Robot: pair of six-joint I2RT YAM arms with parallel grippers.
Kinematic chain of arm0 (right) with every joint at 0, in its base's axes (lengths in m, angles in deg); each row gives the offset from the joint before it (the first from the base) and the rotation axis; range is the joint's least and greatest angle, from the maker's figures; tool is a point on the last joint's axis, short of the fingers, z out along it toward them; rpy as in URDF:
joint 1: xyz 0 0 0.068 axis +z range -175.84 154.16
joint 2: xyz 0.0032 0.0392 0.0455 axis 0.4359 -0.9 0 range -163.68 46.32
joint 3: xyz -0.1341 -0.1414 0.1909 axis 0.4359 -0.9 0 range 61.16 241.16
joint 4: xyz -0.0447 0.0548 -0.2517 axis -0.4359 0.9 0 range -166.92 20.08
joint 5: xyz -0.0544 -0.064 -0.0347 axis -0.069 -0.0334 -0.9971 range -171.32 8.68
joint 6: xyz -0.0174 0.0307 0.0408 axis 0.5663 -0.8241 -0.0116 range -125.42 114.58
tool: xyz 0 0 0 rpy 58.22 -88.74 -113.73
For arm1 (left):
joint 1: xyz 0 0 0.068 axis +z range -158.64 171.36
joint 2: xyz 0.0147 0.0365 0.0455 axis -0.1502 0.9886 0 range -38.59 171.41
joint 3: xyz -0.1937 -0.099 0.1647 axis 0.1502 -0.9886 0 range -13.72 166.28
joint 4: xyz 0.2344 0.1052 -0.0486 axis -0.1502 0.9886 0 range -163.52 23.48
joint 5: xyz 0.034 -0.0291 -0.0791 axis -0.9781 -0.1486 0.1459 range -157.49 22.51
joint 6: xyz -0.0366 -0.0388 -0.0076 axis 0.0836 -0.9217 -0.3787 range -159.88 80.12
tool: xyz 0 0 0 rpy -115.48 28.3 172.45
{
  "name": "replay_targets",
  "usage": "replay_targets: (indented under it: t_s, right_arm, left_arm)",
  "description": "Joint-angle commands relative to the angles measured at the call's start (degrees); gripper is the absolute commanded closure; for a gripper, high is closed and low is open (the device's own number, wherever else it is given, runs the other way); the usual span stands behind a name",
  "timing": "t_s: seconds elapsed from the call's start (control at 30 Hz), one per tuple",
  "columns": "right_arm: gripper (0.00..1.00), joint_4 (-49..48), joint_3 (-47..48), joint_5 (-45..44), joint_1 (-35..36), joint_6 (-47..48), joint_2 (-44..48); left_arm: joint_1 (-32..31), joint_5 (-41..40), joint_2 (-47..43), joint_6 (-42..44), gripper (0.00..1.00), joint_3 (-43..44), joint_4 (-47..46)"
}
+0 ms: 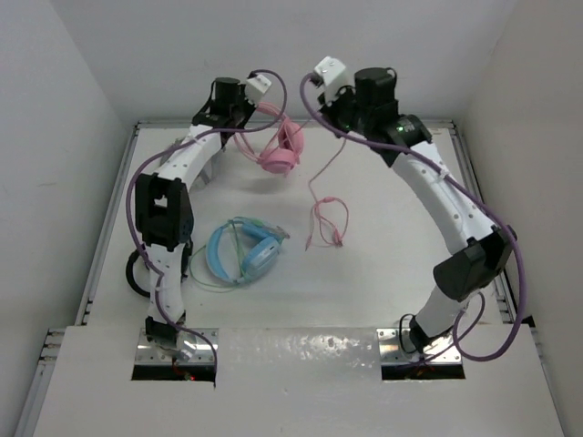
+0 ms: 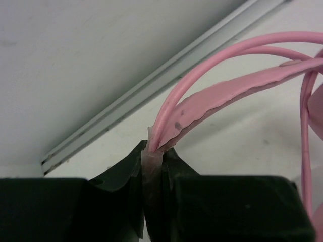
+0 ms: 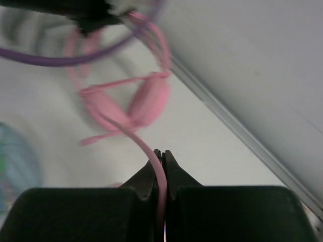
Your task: Wrap the headphones
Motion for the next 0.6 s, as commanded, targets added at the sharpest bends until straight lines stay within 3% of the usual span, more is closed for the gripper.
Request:
replay_targets:
  t_s: [0.0, 0.13, 0.27, 0.47, 0.57]
  right_arm:
    - [1.00, 5.61, 4.07, -10.44, -5.25, 4.62, -1.51]
    - [1.00, 2.27, 12.03, -17.29, -9.29, 4.81, -6.78]
    - [1.00, 1.39, 22.26, -18.11, -12.81, 0.42, -13.28]
    - [1.00, -5.64, 16.57, -10.72, -19.31, -9.33, -13.47]
    - [1.00, -11.08, 9.37, -9.32, -20.90, -12.33, -11.36]
  left_arm:
    - [-0.80, 12.85, -7.51, 4.21, 1.00, 7.05, 4.16]
    - [-3.96, 20.16, -6.89, 6.77, 1.00, 12.51, 21.90]
    - [-5.46, 23.59, -6.98, 2.73, 1.00, 15.33, 28.62]
    - [-6.96, 27.81, -7.24, -6.49, 1.00, 19.54, 31.35]
    - [-6.96, 30.71, -7.42, -11.41, 1.00, 23.50, 32.23]
